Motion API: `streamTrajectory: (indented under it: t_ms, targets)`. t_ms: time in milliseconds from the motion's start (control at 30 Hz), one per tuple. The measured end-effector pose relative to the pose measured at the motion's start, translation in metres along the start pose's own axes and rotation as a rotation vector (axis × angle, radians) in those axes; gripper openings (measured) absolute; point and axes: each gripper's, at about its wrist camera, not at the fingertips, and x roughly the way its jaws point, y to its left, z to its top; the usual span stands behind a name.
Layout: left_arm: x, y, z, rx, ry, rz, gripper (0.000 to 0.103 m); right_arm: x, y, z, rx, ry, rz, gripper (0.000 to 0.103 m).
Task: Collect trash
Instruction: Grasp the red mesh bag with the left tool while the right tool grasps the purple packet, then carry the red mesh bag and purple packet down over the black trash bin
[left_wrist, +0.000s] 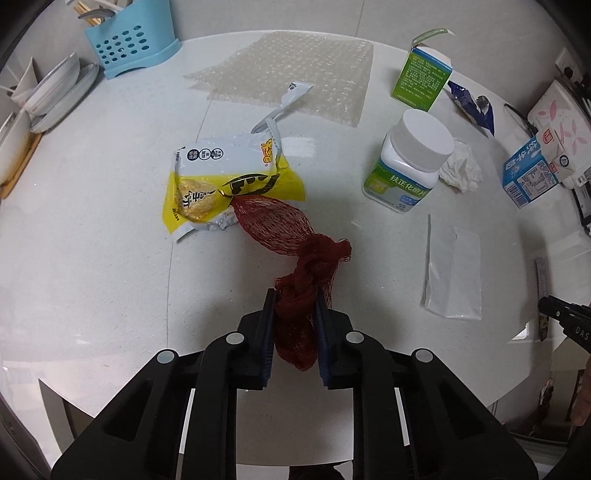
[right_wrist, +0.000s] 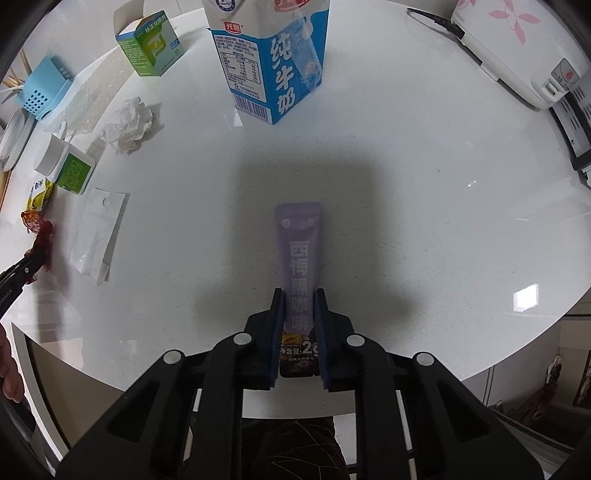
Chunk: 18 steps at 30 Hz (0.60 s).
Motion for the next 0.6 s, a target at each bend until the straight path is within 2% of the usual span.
streamTrajectory:
  t_ms: [400, 600]
  targets:
    - [-0.022, 0.004, -0.007, 0.017, -0.040, -0.011, 0.017, -0.008, 0.001, -0.001, 0.021, -0.028, 0.020, 0.013]
    - [-0.038, 0.006, -0.009, 0.013, -0.066, -0.019, 0.017, -0.028, -0.001, -0.007, 0.020, -0.060, 0.021, 0.013]
